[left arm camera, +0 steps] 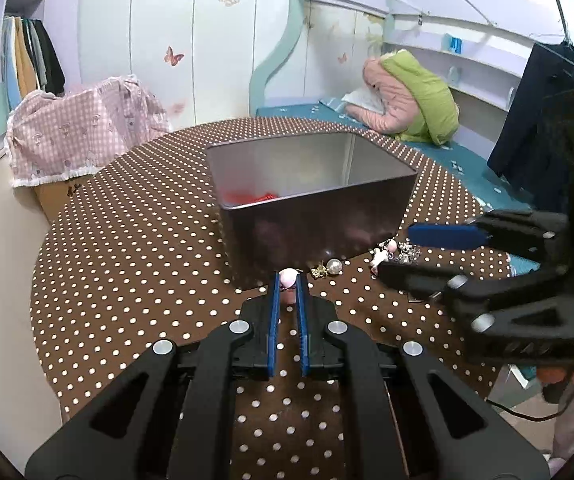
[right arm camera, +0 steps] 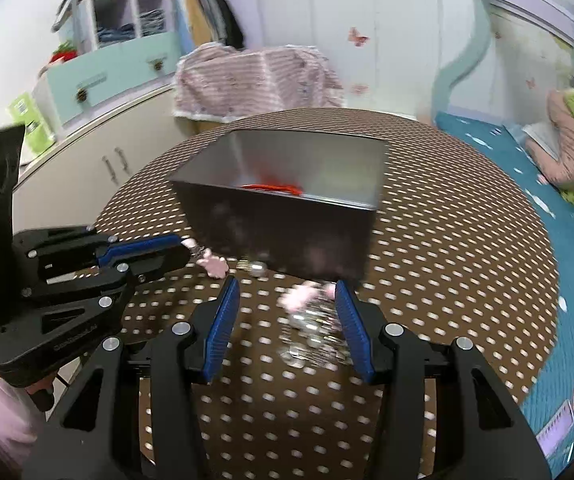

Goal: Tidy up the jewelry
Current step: 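Grasp a pink bead charm with the left gripper while the right grasps a pearl trinket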

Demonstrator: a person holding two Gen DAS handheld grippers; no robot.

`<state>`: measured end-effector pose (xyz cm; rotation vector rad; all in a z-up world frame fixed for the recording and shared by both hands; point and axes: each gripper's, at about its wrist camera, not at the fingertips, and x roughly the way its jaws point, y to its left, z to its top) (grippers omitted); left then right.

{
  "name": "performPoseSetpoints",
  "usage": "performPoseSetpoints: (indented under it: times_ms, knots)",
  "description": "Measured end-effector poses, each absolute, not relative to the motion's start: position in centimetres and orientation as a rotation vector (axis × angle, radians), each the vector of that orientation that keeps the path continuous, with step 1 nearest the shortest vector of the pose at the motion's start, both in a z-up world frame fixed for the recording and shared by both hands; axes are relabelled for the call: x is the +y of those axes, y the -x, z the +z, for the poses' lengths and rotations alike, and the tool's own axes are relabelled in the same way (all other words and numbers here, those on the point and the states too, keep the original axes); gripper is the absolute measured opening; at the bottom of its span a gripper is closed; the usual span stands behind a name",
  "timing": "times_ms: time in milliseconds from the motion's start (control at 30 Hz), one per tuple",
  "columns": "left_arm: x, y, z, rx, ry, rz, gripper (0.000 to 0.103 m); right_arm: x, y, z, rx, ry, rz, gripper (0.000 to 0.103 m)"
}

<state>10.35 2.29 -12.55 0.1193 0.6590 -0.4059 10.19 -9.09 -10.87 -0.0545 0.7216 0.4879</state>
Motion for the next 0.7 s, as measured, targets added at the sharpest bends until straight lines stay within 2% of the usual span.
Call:
performPoseSetpoints:
  times_ms: [67, 133, 367, 533, 700]
  knots:
    - [2.8, -10.1, -12.4, 0.650, -0.114, -0.397, 0.008, -8.3, -10.8, -11.3, 0.737, 0.075, 0.495, 0.040]
    - [3.3, -10.0, -12.4, 0.645, -0.103, -0.396, 0.008, -7.6, -11.3, -11.7, 0.755, 0.085, 0.496, 0.029]
    - [3.9, -10.1, -12.8, 0.659, -0.083, -0.386, 0.008, -6.2, -12.6, -12.2, 0.795, 0.118, 0.434, 0.024]
    - [4.0, -10.6, -13.1, 0.668, -0.073, -0.395, 0.008, -5.6, -12.5, -12.4, 0.805, 0.147, 0.428, 0.011]
    - [4.0, -10.8, -13.0, 0.667, -0.071, -0.400, 0.008, -5.8, -12.5, -12.5, 0.810, 0.134, 0.420, 0.010]
